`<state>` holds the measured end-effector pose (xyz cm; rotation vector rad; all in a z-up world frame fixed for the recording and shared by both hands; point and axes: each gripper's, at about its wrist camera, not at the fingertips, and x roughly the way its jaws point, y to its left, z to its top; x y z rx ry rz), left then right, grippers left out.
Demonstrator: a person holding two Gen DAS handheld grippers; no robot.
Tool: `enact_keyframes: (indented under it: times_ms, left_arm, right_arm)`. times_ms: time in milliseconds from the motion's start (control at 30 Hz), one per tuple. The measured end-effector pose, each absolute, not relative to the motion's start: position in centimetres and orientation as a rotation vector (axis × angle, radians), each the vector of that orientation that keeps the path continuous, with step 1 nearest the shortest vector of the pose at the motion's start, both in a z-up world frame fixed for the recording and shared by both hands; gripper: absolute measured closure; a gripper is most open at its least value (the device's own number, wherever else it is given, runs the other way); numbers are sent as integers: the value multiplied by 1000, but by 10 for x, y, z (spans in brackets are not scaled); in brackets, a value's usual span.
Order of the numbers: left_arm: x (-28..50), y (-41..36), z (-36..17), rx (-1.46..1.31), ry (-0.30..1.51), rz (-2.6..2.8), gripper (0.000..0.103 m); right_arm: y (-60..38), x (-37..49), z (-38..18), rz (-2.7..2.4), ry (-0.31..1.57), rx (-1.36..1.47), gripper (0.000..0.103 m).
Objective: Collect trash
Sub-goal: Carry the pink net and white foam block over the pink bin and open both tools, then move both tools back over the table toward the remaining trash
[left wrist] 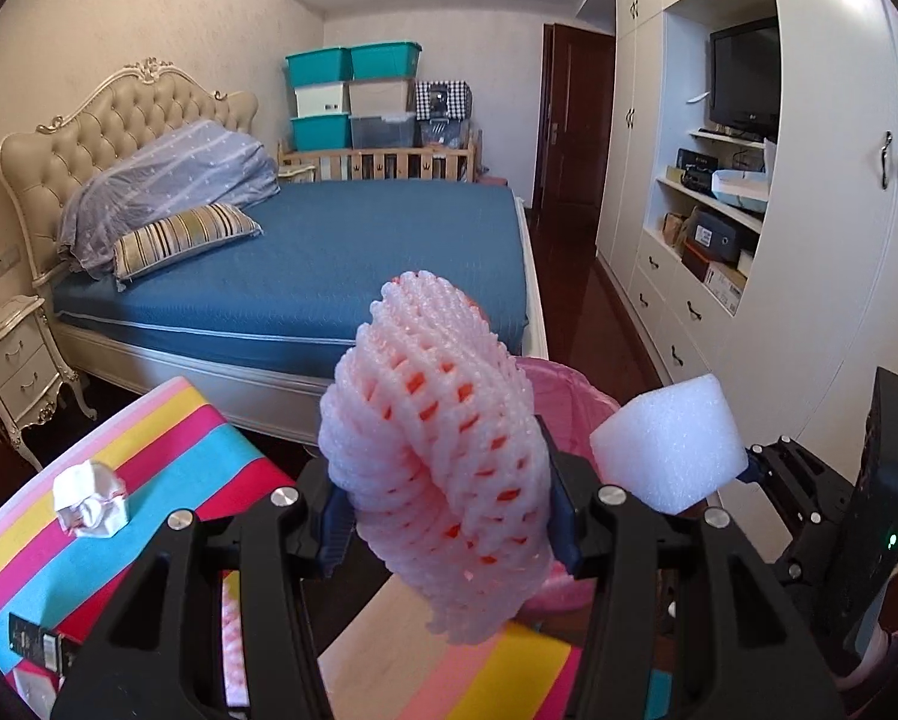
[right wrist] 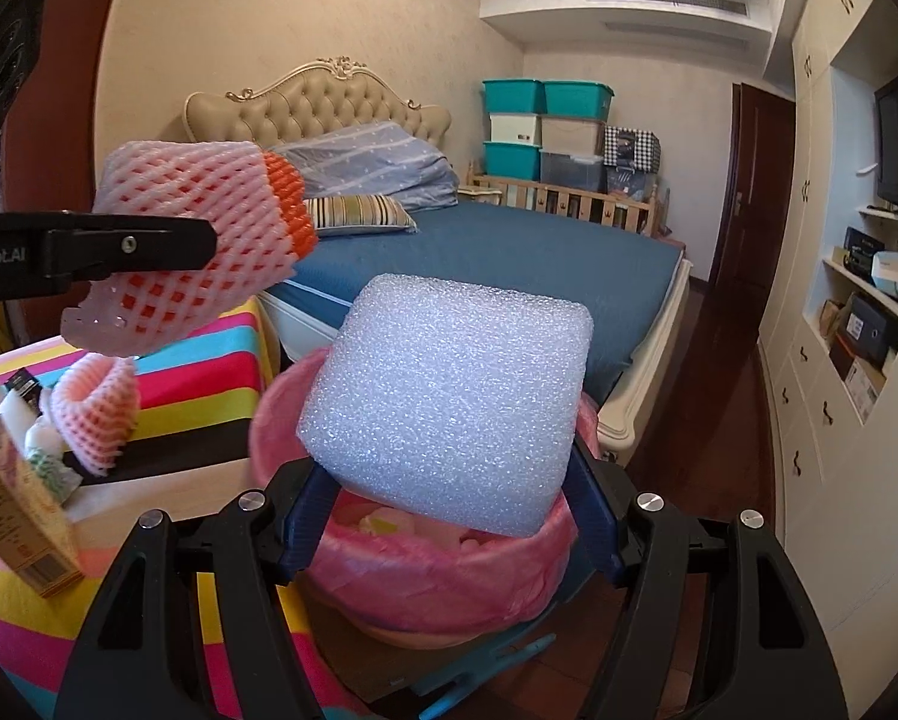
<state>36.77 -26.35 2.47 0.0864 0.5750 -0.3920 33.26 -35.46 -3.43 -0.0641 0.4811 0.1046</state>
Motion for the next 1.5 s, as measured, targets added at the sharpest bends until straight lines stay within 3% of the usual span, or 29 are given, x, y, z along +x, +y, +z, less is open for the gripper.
enact_keyframes:
  times_ms: [233, 333, 367, 633, 1100, 1500]
  left_arm:
    - [414, -282, 16, 65, 619, -391, 48]
    - [423, -284, 13, 64, 607, -375, 32]
    - [425, -283, 14, 64, 600, -371, 25]
    - [389, -254, 47, 42, 500, -334, 6]
    - [306, -167, 87, 114, 402, -165, 5]
    - [238, -55, 63, 76, 452, 22, 5]
  right_arm:
    - [-359, 356, -48, 115, 499, -85, 35]
    - [-363, 363, -55, 115, 491, -67, 18]
    - [-365, 365, -57, 112, 493, -60, 18]
    - [-366, 332, -46, 95, 475, -44, 18]
    - [-307, 254, -26, 225, 476, -46, 18]
    - [-227, 222, -36, 448, 534, -98, 18]
